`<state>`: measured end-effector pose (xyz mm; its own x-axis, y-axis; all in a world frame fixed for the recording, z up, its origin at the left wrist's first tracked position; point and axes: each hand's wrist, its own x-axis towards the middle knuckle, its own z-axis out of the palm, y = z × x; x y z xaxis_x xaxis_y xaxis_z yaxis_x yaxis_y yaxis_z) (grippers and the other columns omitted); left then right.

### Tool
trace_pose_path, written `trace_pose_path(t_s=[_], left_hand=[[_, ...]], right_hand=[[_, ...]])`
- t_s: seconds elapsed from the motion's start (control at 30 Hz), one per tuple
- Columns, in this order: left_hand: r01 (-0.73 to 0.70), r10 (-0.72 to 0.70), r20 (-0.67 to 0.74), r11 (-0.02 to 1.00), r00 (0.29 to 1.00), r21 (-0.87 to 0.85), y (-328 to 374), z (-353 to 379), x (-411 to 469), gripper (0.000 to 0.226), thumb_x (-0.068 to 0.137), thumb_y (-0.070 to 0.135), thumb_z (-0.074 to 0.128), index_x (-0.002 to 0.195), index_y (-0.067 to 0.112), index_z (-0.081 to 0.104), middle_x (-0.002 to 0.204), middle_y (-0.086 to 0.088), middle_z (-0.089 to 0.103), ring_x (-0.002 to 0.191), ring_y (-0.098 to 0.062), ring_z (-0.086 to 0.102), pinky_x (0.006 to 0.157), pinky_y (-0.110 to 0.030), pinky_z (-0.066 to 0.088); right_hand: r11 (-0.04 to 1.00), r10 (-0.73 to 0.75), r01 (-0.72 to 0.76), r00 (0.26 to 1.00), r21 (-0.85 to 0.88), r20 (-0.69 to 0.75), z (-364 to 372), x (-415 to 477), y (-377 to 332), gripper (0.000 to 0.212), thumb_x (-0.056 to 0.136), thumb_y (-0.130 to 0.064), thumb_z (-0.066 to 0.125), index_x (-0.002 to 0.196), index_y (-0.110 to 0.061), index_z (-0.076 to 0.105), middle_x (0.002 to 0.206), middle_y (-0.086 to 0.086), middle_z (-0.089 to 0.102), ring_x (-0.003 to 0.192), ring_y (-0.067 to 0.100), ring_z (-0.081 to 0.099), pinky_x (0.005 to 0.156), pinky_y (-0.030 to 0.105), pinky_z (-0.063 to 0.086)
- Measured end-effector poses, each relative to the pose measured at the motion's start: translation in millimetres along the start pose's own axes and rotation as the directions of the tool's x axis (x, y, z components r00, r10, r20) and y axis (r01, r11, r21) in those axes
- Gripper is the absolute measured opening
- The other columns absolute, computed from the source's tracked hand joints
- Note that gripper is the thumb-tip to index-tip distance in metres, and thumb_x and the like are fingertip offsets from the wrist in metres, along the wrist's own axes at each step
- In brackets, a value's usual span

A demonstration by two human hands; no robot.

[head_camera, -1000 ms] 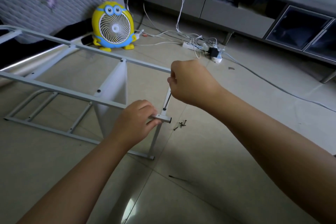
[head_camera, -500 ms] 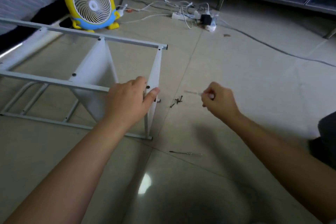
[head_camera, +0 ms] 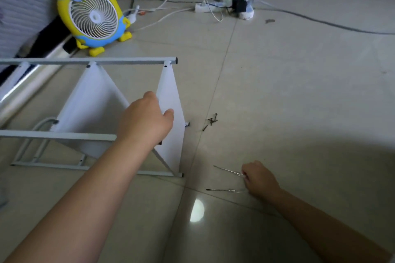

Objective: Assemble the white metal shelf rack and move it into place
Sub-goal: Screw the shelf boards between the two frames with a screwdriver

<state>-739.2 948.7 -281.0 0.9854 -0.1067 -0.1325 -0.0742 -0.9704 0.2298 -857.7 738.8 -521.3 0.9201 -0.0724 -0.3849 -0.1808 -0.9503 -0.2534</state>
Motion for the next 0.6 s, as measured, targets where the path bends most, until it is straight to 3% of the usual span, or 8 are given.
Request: trace_pose_path(t_s=[0.07,0.17,0.27,0.4,0.5,0.6], left_hand=[[0.02,-0.02,0.004,1.0,1.0,0.005,3,2,6,0.023,0.095,0.031,0.044,0.095,0.01,0.034,0.081,-0.003,0.042,0.076,-0.025,0.042,0.062,-0.031,0.032],[0.038,-0.038,0.009,0.999,0.999,0.028,4,5,9,0.02,0.098,0.027,0.038,0.094,0.008,0.033,0.068,0.001,0.038,0.064,-0.023,0.042,0.051,-0.031,0.028],[0.043,-0.043,0.0,0.999,0.999,0.018,5,6,8,0.017,0.099,0.024,0.033,0.093,0.008,0.032,0.067,0.001,0.035,0.066,-0.026,0.042,0.048,-0.031,0.024],[0.054,-0.054,-0.001,0.998,0.999,-0.016,6,8,6,0.015,0.099,0.022,0.033,0.092,0.01,0.03,0.068,0.003,0.033,0.075,-0.027,0.039,0.056,-0.034,0.028],[0.084,-0.083,0.02,0.996,0.996,-0.016,5,7,5,0.016,0.098,0.025,0.036,0.093,0.013,0.028,0.07,0.004,0.034,0.069,-0.023,0.04,0.056,-0.033,0.03],[0.091,-0.091,0.038,0.996,0.995,0.006,3,6,6,0.019,0.097,0.025,0.041,0.091,0.012,0.029,0.067,0.005,0.034,0.056,-0.012,0.032,0.049,-0.032,0.024]], right_hand=[[0.995,-0.037,0.032,0.998,-0.092,-0.054,-6,10,1,0.015,0.061,-0.028,0.057,0.058,-0.013,0.058,0.062,0.005,0.057,0.063,0.023,0.059,0.045,0.025,0.047],[0.998,-0.035,0.032,0.997,-0.052,-0.062,-28,35,-10,0.024,0.087,-0.026,0.048,0.089,-0.006,0.061,0.096,0.012,0.059,0.1,0.028,0.053,0.077,0.031,0.044],[0.998,-0.066,0.066,0.987,-0.005,-0.145,-46,77,-24,0.025,0.093,-0.024,0.043,0.103,-0.006,0.058,0.111,0.012,0.058,0.111,0.026,0.046,0.085,0.03,0.039],[0.97,-0.24,0.236,0.969,-0.065,-0.06,-45,130,-48,0.03,0.093,-0.012,0.041,0.121,-0.01,0.052,0.125,0.012,0.049,0.12,0.027,0.041,0.096,0.034,0.04],[0.923,-0.344,0.336,0.939,-0.188,-0.01,-41,152,-65,0.039,0.091,0.0,0.037,0.127,-0.01,0.047,0.128,0.013,0.044,0.12,0.029,0.04,0.093,0.038,0.041],[0.878,-0.353,0.354,0.933,-0.322,0.063,-44,161,-75,0.032,0.093,0.001,0.036,0.121,-0.004,0.051,0.124,0.016,0.045,0.119,0.032,0.042,0.085,0.039,0.044]])
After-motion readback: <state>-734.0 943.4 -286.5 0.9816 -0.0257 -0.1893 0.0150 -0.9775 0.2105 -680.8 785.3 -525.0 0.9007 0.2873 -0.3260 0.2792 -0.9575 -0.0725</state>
